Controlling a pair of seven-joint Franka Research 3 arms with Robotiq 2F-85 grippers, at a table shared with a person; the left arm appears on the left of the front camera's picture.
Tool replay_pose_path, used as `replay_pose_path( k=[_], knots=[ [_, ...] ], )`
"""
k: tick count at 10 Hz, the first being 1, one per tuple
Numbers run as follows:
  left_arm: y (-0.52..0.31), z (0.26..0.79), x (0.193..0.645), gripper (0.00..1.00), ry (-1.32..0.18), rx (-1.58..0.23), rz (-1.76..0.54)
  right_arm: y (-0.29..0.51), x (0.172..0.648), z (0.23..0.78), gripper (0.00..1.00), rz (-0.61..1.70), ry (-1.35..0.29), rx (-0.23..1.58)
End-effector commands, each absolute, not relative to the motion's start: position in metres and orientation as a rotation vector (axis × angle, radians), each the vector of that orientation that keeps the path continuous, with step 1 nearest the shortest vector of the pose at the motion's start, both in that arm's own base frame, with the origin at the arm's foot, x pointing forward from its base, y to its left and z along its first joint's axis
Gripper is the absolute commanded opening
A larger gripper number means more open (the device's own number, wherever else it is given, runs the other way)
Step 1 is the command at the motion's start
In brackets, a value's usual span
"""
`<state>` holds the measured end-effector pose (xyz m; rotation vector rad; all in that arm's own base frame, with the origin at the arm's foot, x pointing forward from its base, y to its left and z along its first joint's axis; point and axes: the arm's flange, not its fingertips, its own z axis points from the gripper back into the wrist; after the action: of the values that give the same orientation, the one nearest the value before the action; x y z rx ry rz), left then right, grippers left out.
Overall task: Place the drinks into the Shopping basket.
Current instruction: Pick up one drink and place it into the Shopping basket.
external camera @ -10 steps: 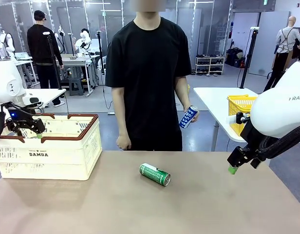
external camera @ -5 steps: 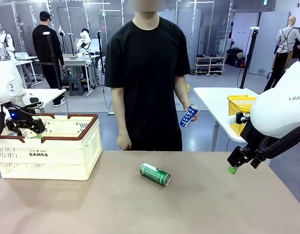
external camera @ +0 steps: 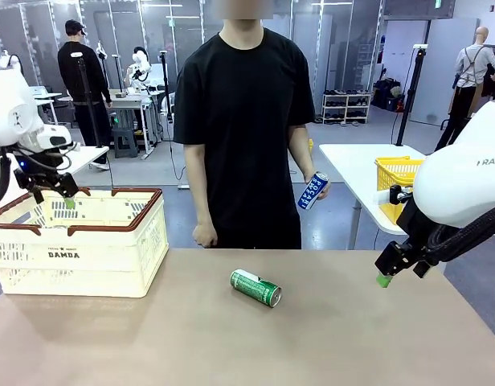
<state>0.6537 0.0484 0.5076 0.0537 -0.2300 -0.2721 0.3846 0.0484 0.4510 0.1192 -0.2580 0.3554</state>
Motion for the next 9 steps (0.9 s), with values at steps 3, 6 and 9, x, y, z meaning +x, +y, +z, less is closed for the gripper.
replay_pose_path(
  k=[3, 6, 9],
  knots=[
    [0.020, 0.554, 0.583, 1.00, -0.190, -0.008, -0.490, 0.047, 0.385, 0.452, 1.00, 0.370, -0.255, 0.124],
    [0.008, 0.573, 0.506, 1.00, -0.173, 0.023, -0.639, 0.047, 0.385, 0.452, 1.00, 0.370, -0.255, 0.124],
    [0.008, 0.560, 0.439, 1.00, -0.051, 0.086, -0.870, 0.047, 0.385, 0.452, 1.00, 0.370, -0.255, 0.124]
  ],
)
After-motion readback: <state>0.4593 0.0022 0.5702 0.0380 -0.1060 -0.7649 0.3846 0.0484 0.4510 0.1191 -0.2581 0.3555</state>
